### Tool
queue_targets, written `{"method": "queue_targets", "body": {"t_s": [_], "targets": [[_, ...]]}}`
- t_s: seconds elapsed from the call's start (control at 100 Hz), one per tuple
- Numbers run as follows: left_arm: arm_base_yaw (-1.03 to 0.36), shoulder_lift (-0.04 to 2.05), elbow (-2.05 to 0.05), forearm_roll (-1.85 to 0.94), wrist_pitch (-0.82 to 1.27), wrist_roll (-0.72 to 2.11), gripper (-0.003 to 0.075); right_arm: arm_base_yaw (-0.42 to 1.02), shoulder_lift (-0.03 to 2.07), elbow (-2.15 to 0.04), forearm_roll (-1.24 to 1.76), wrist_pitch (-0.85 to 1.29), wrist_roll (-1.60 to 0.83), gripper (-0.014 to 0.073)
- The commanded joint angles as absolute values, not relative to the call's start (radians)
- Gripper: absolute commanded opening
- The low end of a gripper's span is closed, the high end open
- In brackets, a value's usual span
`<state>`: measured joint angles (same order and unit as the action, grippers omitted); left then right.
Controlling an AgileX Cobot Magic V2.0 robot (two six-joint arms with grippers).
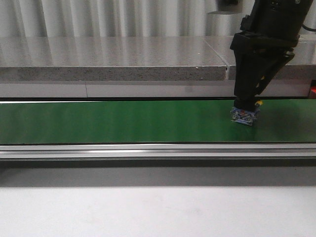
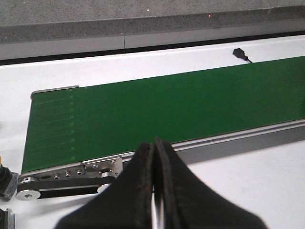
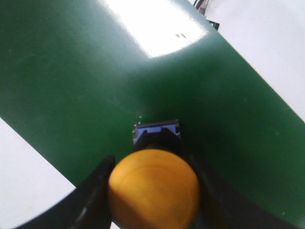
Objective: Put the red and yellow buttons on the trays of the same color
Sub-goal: 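Lower the right gripper onto the yellow button on the belt and grasp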
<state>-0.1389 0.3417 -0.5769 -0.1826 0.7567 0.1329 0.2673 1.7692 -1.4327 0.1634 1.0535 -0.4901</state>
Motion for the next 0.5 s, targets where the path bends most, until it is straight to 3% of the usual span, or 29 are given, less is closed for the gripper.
{"method": "queue_targets", "body": {"t_s": [0.0,0.23,0.49], "targets": [[-0.149,0.349,-0.602,-0.197,0.69,0.136,-0.002,0.266,1.709,-1.464,0.168,1.03,-0.5,0.0167],[-0.149,0.349,-0.602,-0.197,0.69,0.136,-0.002,0.215,1.617,-1.464,0.175,1.028,-0.378,0.0153],[-0.149,0.349,-0.602,-0.197,0.69,0.136,-0.002,0.032,1.511,-1.416,0.174,1.031,-0.195,0.0153]]}}
